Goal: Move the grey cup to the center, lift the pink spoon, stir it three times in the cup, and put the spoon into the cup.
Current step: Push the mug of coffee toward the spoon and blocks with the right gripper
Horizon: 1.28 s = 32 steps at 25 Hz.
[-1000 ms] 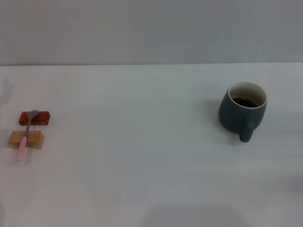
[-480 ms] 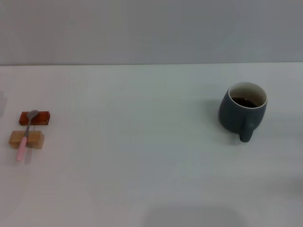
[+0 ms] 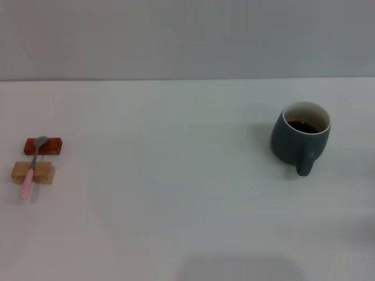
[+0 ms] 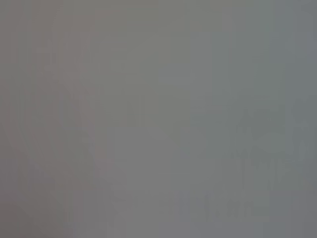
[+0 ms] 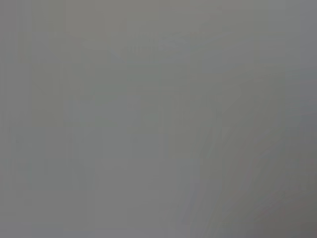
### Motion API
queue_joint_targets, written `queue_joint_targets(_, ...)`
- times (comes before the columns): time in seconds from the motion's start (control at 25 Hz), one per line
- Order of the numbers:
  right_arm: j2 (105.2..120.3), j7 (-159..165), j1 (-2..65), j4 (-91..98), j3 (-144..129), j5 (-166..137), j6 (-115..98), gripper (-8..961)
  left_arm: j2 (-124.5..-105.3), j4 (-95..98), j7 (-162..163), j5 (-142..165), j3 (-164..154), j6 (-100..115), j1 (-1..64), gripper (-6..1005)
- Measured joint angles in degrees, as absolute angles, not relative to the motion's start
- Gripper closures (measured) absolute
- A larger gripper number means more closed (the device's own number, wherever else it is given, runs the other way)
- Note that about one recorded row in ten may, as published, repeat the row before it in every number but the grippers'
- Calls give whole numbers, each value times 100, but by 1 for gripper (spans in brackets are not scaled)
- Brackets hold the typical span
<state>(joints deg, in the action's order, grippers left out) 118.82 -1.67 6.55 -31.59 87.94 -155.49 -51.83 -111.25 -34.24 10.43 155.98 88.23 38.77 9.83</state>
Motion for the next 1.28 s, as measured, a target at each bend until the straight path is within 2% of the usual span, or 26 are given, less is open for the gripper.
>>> queue_joint_targets(0.2, 11882, -167, 711, -3034, 8796, -15621, -5159, 854, -11202, -3294, 1056, 15595, 8966, 3963, 994, 198)
queue_joint_targets(0.36, 11875, -167, 732, -3024, 8804, -15624, -5158, 926, -11353, -3228, 963, 15597, 9261, 4132, 1004, 210)
queue_joint_targets(0.48, 11860, -167, 746, -3016, 8821, -15731, -5065, 924, -11384, -3236, 905, 15602, 9296, 4162, 1005, 219)
queue_joint_targets(0.56, 11858, -167, 759, -3015, 8833, -15784, -5002, 922, -11384, -3235, 903, 15608, 9286, 4162, 1006, 413)
queue_joint_targets(0.88, 11779, -167, 1042, -2889, 8836, -16122, -4643, 923, -11375, -3210, 902, 15616, 9312, 4168, 990, 650)
queue_joint_targets(1.24, 11707, -150, 1460, -2601, 8812, -16454, -4504, 926, -11387, -3198, 645, 15618, 9358, 4168, 981, 1001)
queue_joint_targets(1.28, 11702, -133, 1512, -2584, 8807, -16521, -4458, 927, -11388, -3199, 643, 15618, 9363, 4168, 979, 995)
